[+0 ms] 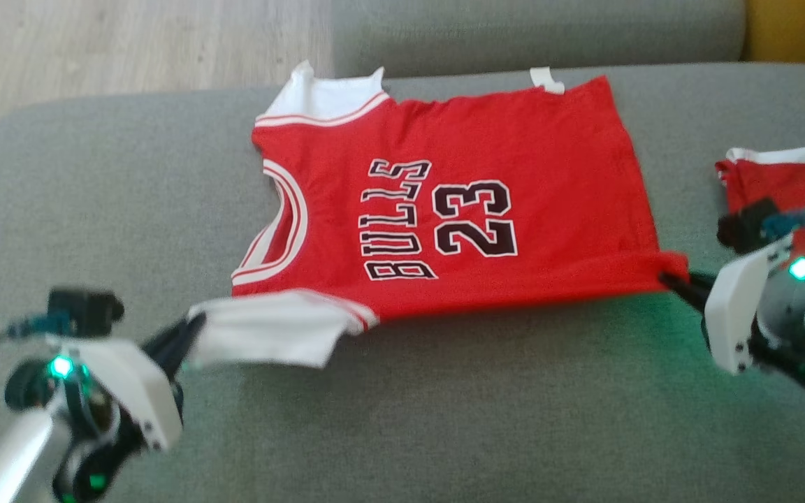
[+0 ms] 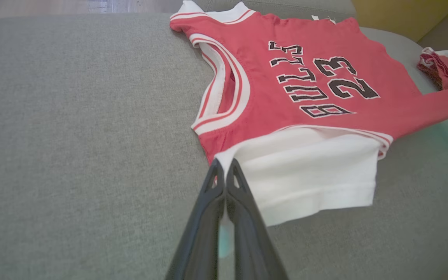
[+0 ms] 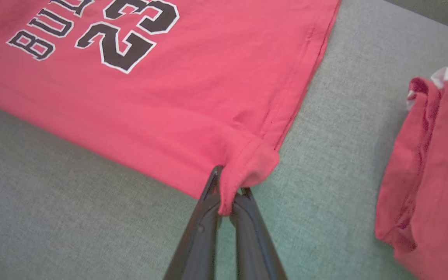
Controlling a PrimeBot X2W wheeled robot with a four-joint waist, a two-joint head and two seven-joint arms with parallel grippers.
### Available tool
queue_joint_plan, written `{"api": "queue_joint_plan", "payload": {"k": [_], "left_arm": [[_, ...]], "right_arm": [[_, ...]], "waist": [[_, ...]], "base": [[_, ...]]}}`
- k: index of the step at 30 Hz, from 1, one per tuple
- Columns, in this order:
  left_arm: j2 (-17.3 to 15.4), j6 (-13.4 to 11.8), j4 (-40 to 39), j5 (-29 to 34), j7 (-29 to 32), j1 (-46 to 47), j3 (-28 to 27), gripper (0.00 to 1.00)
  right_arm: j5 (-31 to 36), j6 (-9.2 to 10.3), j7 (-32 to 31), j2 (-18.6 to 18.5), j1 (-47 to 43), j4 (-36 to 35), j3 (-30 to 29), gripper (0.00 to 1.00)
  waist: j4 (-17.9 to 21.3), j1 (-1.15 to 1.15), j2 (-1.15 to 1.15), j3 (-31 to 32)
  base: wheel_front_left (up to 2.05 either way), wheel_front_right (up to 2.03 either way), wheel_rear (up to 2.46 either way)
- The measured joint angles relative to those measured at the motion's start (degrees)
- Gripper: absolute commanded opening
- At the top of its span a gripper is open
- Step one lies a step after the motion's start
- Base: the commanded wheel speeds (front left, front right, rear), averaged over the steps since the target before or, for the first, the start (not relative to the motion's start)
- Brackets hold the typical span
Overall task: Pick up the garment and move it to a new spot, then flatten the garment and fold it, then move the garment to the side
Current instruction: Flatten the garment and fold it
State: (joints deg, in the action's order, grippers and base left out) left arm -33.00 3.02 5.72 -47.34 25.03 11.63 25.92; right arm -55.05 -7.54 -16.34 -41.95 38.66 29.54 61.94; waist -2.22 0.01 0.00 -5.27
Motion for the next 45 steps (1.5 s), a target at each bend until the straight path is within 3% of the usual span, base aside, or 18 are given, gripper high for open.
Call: {"api": "queue_joint_plan", "payload": {"k": [11,26,27,28,33,38,45], "left_arm": [[0.33,2.45,11.11,4.42,7.68,17.09,4.14,0.0],[2.33,4.58,24.17,11.16,6.37,33.15,11.5,0.0],[2.82,4.58,24.92,11.23,5.75,34.0,11.74,0.08],[3.26,4.58,25.59,11.67,4.99,34.86,12.01,1.0],[4.77,3.87,30.47,14.14,0.88,38.83,12.58,1.0],[7.32,0.73,34.14,14.95,-5.2,40.1,11.39,1.0],[11.12,-2.63,35.56,12.77,-22.29,40.15,5.49,1.0]], "right_arm": [[0.85,0.0,-4.88,2.59,8.06,3.04,-1.03,0.0],[2.2,0.0,-5.33,6.56,15.43,8.61,0.44,0.0],[2.27,0.0,-4.79,6.91,15.88,9.32,0.44,0.43],[2.75,0.0,-3.65,7.09,16.27,9.99,0.36,1.0],[3.87,0.0,1.8,7.75,18.24,13.73,-0.71,1.0],[6.71,0.0,12.74,10.26,20.67,17.3,-2.88,1.0],[11.12,0.0,29.03,13.13,21.56,24.85,-8.56,1.0]], "waist": [[0.86,0.01,0.0,-6.1],[2.45,0.01,0.0,-11.59],[2.48,0.0,0.0,-11.83],[2.51,0.0,0.0,-12.07],[2.57,0.0,0.0,-12.94],[2.44,0.0,0.0,-12.82],[1.92,-0.01,0.0,-10.78]], "base": [[0.0,0.0,0.0],[0.0,0.0,0.0],[0.0,0.0,0.0],[0.0,0.0,0.0],[0.0,0.0,0.0],[0.0,0.0,0.0],[0.0,0.0,0.0]]}}
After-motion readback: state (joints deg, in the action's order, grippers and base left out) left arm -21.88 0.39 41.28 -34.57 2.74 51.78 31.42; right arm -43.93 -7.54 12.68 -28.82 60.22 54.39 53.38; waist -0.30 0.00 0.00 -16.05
